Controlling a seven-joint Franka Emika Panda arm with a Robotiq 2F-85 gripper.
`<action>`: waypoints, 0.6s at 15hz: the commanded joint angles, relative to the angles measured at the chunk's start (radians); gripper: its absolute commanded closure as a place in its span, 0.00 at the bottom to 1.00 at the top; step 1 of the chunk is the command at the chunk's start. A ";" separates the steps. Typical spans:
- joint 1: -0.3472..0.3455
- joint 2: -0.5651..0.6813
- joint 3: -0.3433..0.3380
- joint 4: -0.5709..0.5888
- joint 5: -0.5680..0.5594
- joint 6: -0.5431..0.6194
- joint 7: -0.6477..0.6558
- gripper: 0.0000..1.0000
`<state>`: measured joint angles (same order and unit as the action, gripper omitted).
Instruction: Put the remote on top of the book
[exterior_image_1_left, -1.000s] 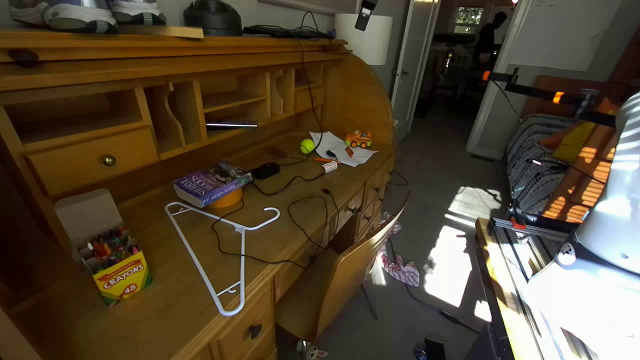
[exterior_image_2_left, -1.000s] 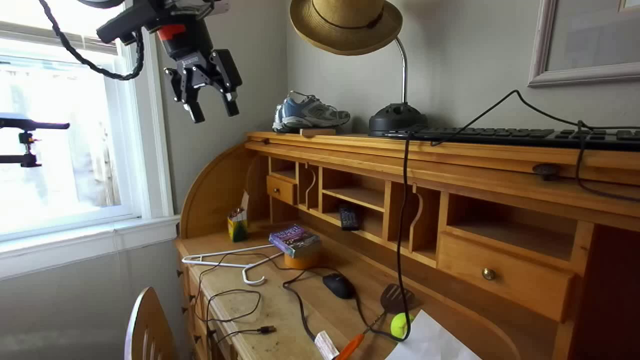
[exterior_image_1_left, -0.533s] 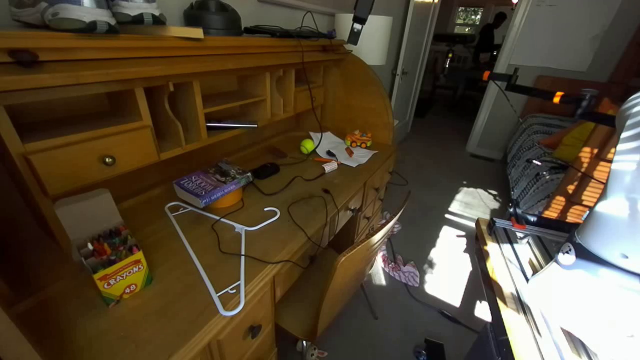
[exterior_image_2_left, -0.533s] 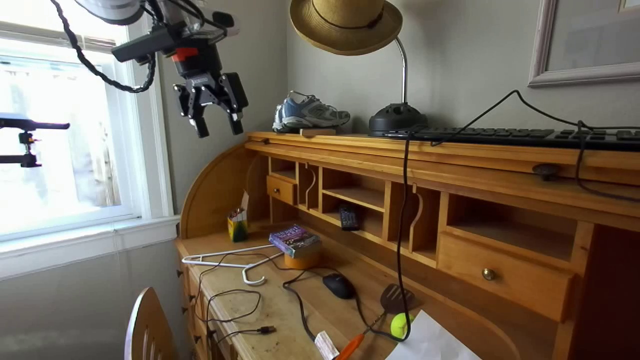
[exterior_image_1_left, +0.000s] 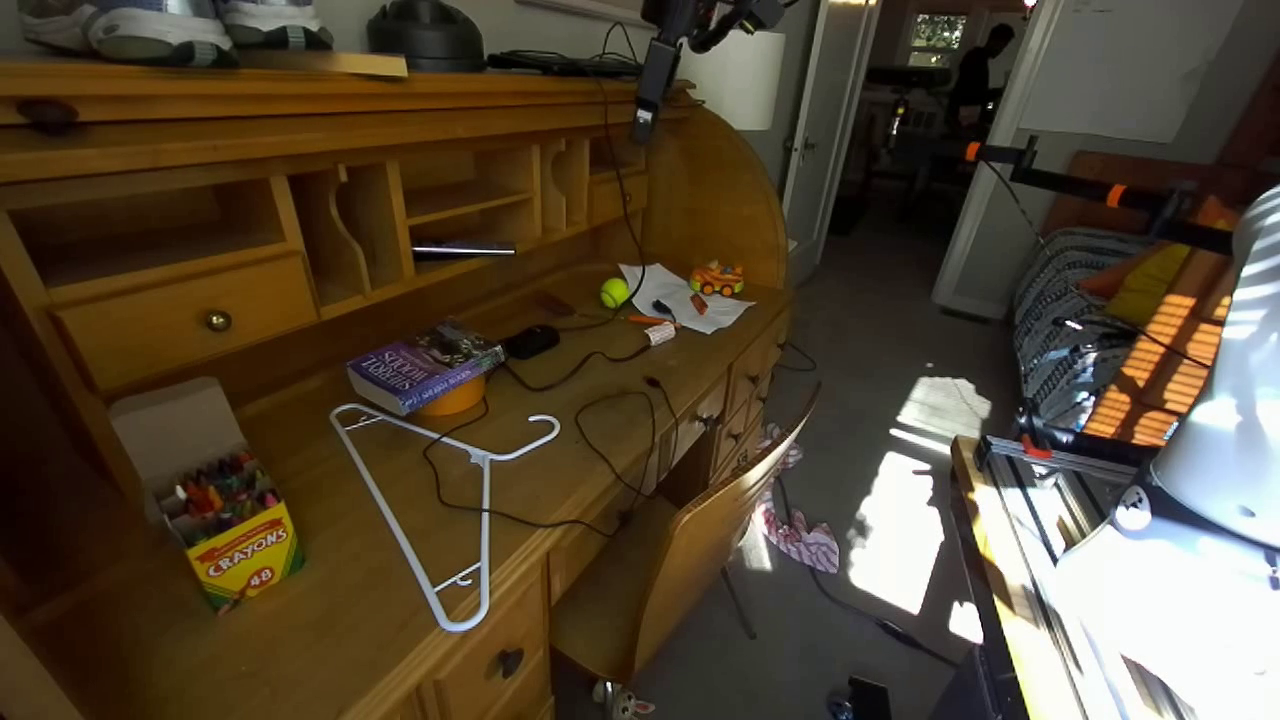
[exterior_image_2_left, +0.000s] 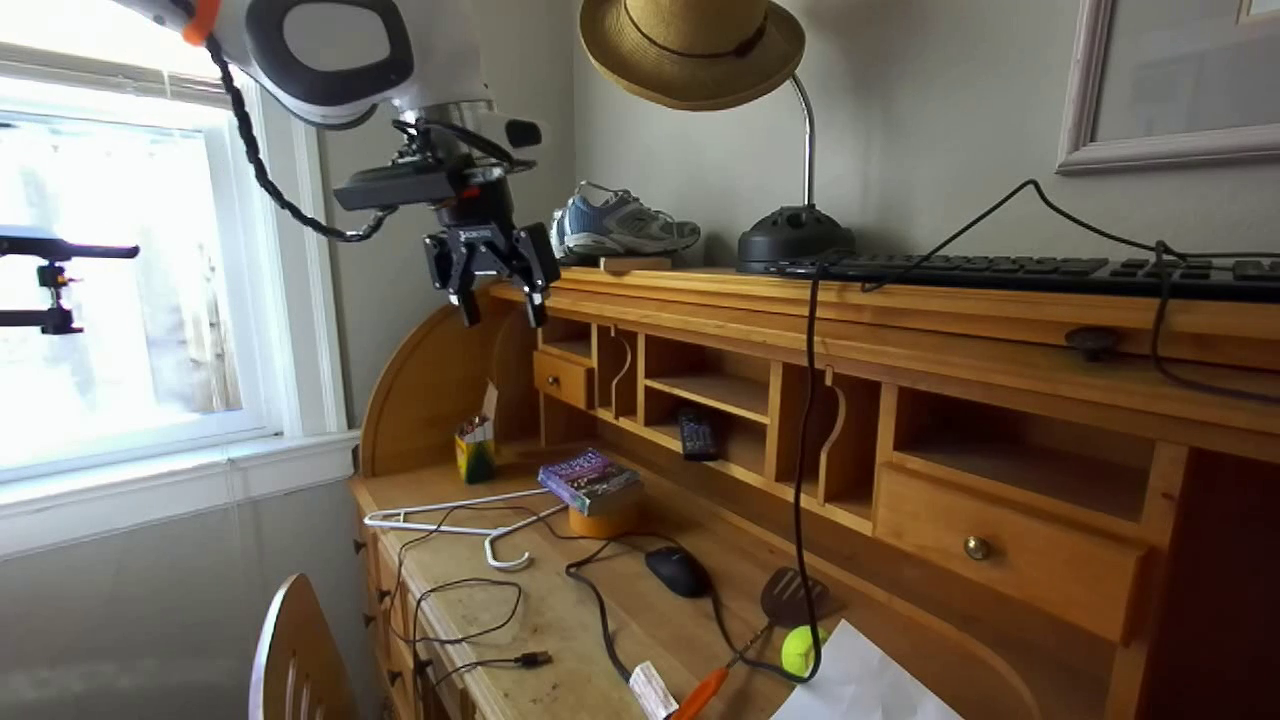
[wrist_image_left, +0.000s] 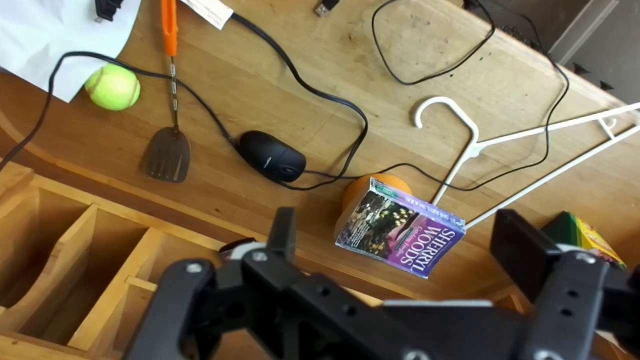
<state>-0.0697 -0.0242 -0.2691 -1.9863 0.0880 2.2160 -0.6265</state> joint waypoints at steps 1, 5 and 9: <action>-0.050 0.109 0.033 0.062 0.070 0.063 -0.106 0.00; -0.113 0.199 0.073 0.099 0.143 0.137 -0.321 0.00; -0.202 0.303 0.127 0.182 0.300 0.124 -0.538 0.00</action>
<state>-0.2027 0.1914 -0.1870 -1.8866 0.2796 2.3471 -1.0205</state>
